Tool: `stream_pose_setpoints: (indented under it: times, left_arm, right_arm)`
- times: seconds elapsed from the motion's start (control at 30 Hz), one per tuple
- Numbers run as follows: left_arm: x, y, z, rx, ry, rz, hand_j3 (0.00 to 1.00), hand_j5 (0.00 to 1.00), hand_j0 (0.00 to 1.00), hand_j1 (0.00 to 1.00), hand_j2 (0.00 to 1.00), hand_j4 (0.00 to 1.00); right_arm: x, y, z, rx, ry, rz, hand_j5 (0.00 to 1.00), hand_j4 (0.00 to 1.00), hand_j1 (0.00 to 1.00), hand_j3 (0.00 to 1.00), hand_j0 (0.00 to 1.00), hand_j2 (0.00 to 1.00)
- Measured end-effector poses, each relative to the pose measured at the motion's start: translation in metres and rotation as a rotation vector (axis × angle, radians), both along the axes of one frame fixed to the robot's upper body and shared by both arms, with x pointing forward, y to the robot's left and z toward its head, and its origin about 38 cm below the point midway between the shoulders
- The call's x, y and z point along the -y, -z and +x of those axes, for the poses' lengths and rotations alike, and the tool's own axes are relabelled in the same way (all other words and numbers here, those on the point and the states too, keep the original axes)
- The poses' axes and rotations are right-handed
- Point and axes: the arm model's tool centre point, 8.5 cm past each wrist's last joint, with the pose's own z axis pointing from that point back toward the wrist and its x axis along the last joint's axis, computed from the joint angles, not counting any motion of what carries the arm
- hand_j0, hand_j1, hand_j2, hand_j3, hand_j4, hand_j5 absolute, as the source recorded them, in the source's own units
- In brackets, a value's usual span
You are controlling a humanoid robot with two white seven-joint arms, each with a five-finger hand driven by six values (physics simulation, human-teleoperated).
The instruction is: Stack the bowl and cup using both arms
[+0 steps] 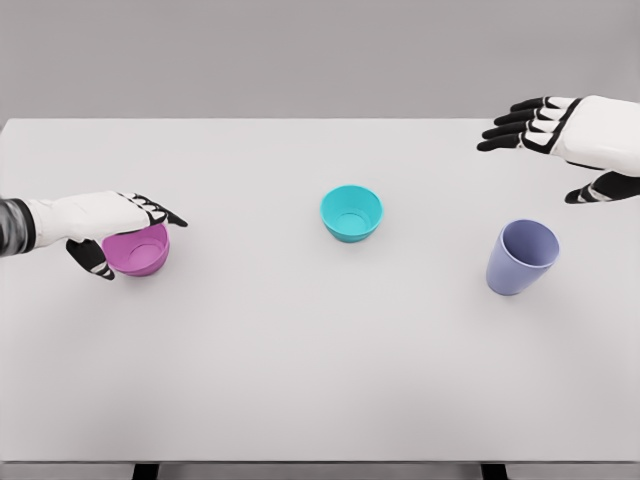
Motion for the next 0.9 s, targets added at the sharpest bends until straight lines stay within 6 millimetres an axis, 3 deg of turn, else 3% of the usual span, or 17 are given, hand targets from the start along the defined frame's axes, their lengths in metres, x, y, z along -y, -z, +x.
stream_pose_setpoints:
  times: [0.9]
  left_arm:
    - [-0.004,0.013,0.006,-0.018,-0.023,0.009,1.00,1.00,1.00,1.00,1.00,1.00]
  right_arm:
    - [-0.007,0.000,0.003,0.009,-0.012,0.027,1.00,1.00,1.00,1.00,1.00,1.00]
